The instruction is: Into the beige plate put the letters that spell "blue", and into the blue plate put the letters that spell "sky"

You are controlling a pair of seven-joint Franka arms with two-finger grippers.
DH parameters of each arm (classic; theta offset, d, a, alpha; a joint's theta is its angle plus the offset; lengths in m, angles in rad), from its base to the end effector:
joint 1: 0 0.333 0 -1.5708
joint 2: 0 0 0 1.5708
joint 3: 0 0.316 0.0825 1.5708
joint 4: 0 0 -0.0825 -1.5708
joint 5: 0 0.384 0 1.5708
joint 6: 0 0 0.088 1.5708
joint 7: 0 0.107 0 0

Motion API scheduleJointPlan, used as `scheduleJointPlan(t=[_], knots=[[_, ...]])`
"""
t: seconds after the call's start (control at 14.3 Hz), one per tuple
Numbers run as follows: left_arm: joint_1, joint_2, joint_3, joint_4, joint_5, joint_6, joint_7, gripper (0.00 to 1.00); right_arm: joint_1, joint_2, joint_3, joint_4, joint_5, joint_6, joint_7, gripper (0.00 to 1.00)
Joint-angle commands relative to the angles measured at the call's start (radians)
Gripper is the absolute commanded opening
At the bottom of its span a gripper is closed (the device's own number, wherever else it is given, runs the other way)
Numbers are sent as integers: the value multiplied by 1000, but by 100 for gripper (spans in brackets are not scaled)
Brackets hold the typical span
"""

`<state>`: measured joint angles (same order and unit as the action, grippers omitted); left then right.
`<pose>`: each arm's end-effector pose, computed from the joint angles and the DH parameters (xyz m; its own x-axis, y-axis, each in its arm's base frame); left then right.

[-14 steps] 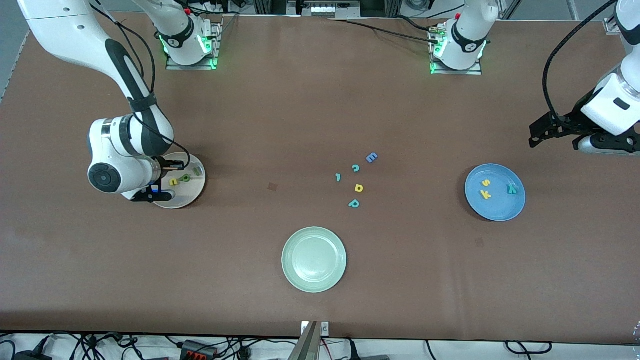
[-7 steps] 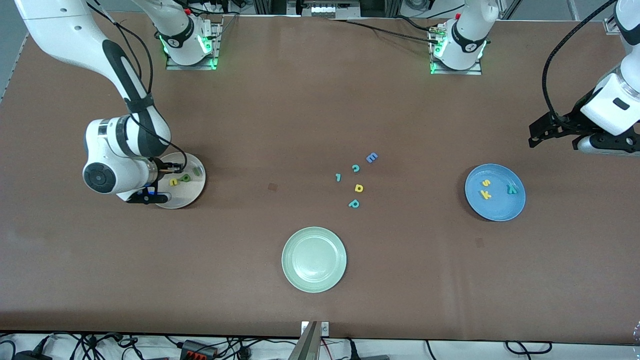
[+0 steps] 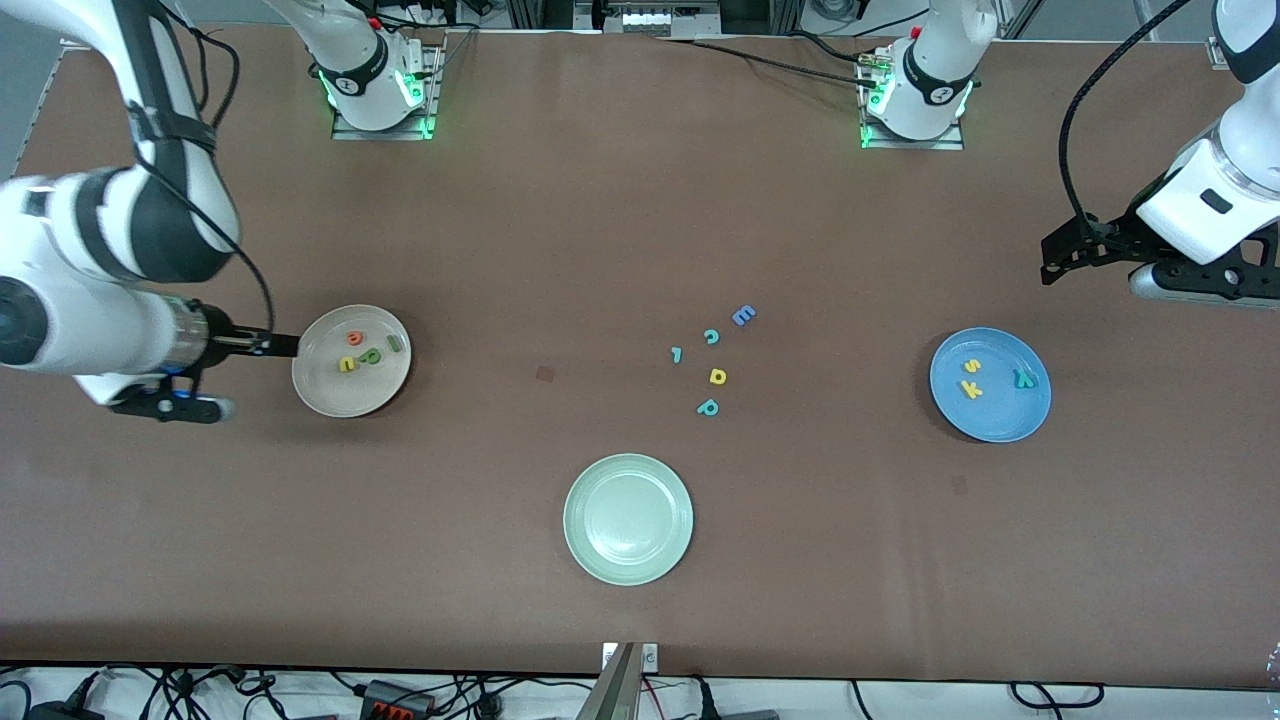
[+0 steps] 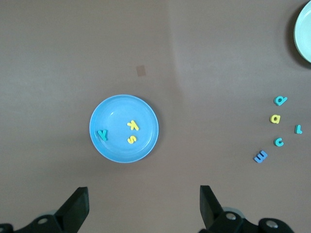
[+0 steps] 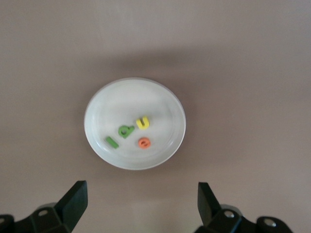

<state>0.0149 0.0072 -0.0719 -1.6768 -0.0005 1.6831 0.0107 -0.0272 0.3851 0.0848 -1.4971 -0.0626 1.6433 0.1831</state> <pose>0.5626 -0.0320 0.5799 0.9977 -0.0676 -0.0009 -0.0676 -0.9977 0.0010 0.6457 0.0238 0.4317 0.9666 -0.1206 -0.2263 -0.1074 -0.9917 0.0702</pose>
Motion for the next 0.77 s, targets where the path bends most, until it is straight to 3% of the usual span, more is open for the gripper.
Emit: scheduleJointPlan(t=[0.0,0.21,0.35,0.7], knots=[[10,-4,-8,11,-6,-55,12,100,-13,17,-29,136,-8,-45,-27,100],[10,-6,-11,9,-7,-74,12,100,-22,5,-48,198,4,-37,-63,100],[11,-7,-9,11,-10,-105,12,100,-23,4,-48,299,3,-51,-88,100],[19,-12,-2,14,-10,-163,12,100,-57,-51,-53,316,0,-96,-195,100]])
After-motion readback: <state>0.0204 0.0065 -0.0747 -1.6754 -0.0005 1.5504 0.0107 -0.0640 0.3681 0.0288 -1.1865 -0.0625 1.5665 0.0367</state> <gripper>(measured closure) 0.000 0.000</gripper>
